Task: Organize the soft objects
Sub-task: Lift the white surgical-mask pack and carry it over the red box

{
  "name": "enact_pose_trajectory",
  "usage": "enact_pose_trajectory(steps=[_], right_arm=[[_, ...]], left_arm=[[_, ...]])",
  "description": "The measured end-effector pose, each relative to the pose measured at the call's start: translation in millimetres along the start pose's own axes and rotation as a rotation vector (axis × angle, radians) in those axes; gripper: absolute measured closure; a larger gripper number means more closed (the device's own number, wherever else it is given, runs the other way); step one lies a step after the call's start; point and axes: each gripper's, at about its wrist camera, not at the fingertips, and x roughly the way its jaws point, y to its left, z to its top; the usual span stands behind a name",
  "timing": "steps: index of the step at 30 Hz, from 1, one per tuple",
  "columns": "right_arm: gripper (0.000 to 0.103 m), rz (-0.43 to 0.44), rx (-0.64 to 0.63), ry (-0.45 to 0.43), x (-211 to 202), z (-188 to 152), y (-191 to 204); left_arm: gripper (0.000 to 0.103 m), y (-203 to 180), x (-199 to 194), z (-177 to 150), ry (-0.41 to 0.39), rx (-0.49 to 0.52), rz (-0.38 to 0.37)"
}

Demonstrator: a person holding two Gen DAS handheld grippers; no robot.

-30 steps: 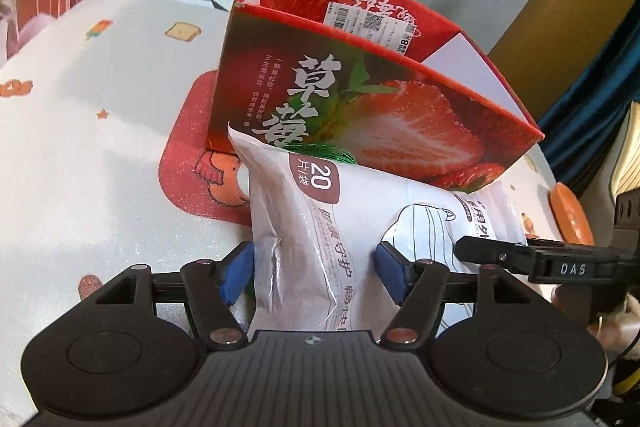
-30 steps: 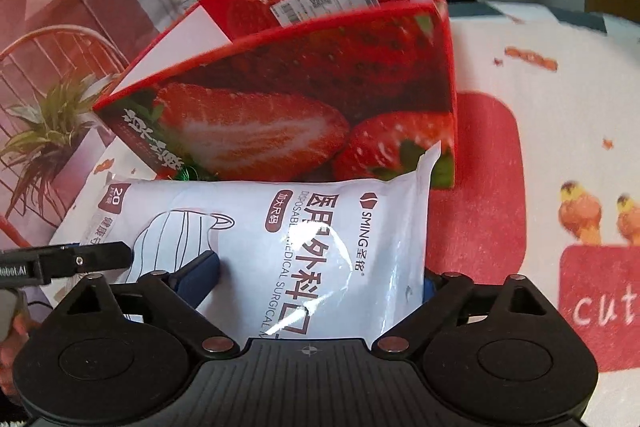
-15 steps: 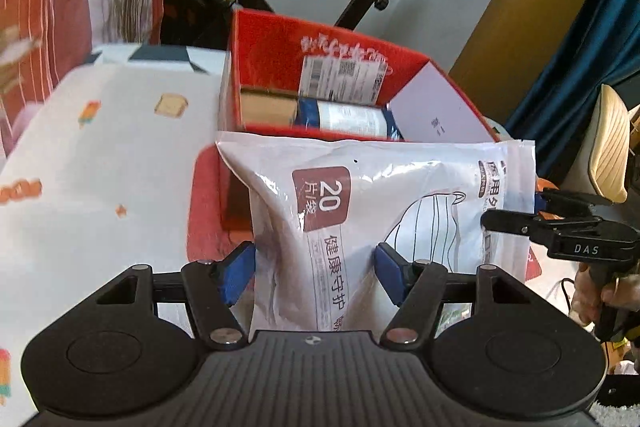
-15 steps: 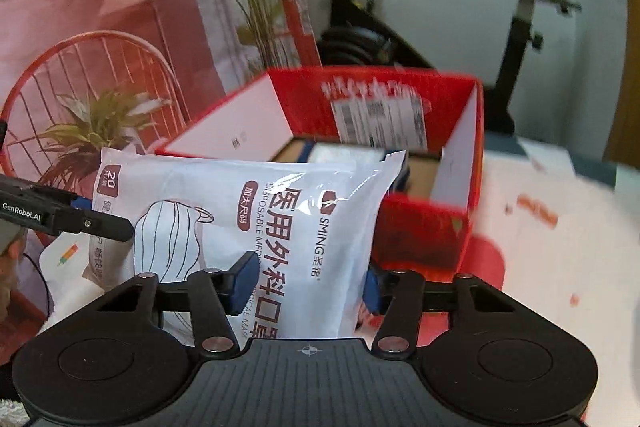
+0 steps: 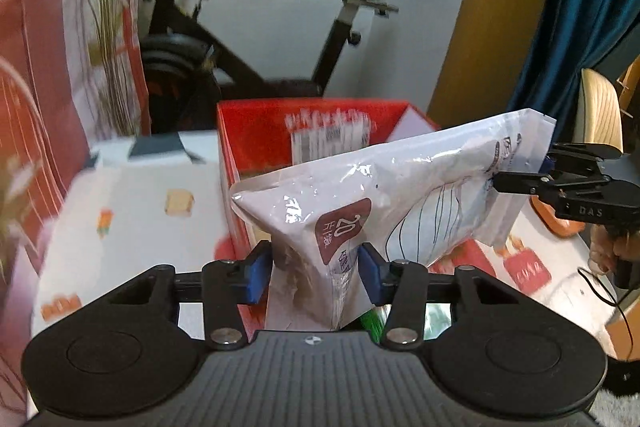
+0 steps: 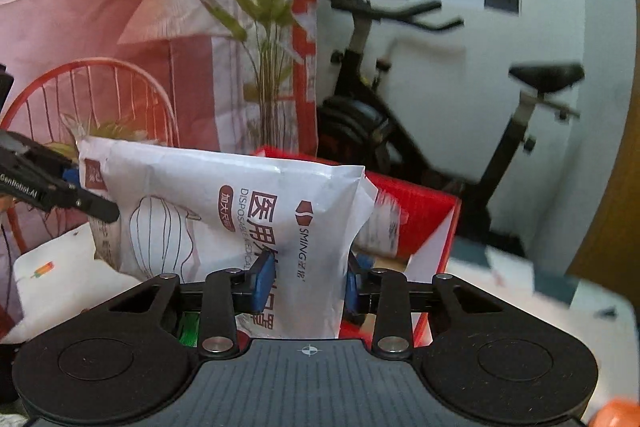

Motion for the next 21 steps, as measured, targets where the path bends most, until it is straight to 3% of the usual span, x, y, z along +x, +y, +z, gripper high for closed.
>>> enact_pose_trajectory(steps=[5, 12, 16, 21], right_arm=[[0.071, -0.064, -0.084, -0.063, 5.4, 27.7, -6.3], [0.072, -0.138, -0.108, -0.123, 23.4, 53.2, -24.6], [0.072, -0.203, -0.198, -0.113, 50.7, 60.2, -36.2], [0.073, -0.274, -0.243, -0.052, 98.7, 58.3, -56.2]], left_arm=[[0.058, -4.2, 4.9, 33.9, -0.108, 0.002, 0.055], [0.060, -8.3, 31.5, 71.3, -0.179, -0.004, 0.083], [0.060, -4.3, 58.8, 89.6, -0.193, 0.022, 0.099], [0.062, 5.0, 119.6, 107.4, -0.138, -0.006, 0.099]])
